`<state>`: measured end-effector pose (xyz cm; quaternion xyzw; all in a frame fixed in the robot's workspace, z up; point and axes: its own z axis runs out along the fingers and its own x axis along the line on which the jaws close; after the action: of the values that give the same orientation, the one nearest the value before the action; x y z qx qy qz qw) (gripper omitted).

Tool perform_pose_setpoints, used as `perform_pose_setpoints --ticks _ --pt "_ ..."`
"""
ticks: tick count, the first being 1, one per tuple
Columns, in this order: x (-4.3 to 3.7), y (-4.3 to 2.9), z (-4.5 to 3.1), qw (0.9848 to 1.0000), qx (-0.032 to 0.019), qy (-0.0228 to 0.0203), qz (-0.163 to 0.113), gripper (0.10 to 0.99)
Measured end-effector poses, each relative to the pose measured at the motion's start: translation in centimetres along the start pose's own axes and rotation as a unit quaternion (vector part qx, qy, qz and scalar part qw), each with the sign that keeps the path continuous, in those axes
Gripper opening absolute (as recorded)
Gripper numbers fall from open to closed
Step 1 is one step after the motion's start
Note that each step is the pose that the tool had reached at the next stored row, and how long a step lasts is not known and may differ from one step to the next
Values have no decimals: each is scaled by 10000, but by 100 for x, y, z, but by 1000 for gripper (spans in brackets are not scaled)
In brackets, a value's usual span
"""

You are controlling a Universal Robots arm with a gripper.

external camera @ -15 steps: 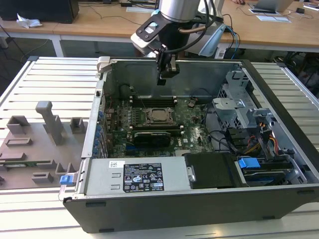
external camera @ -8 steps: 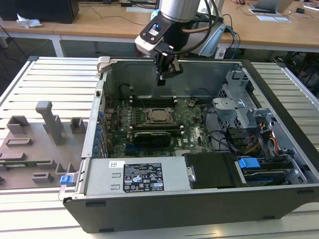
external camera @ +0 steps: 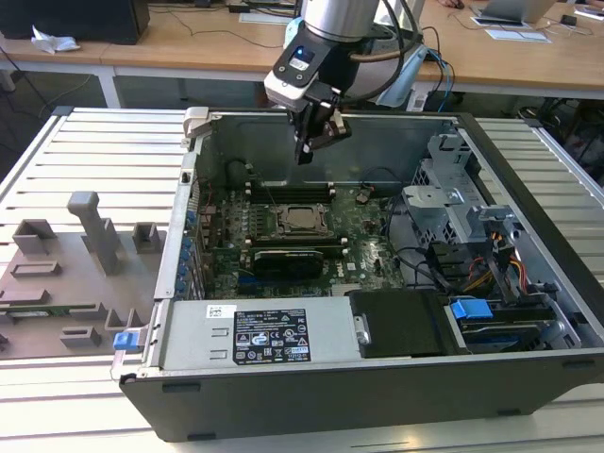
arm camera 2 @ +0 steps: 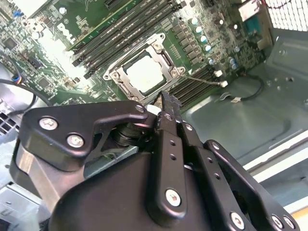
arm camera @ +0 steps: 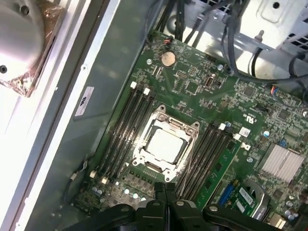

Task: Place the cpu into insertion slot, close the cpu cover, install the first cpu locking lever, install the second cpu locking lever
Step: 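Install the first cpu locking lever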

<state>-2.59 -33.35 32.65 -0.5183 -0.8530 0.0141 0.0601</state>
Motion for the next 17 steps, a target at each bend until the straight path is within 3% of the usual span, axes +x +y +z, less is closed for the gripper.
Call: perform_pose_setpoints --ticks 4,10,14,17 --pt "0 0 0 9996 26 -25 -290 106" --pt "0 0 0 9974 63 -62 -718 106" --pt "0 0 0 9952 85 -84 -967 106" --pt "0 0 0 9923 109 -107 -1229 106"
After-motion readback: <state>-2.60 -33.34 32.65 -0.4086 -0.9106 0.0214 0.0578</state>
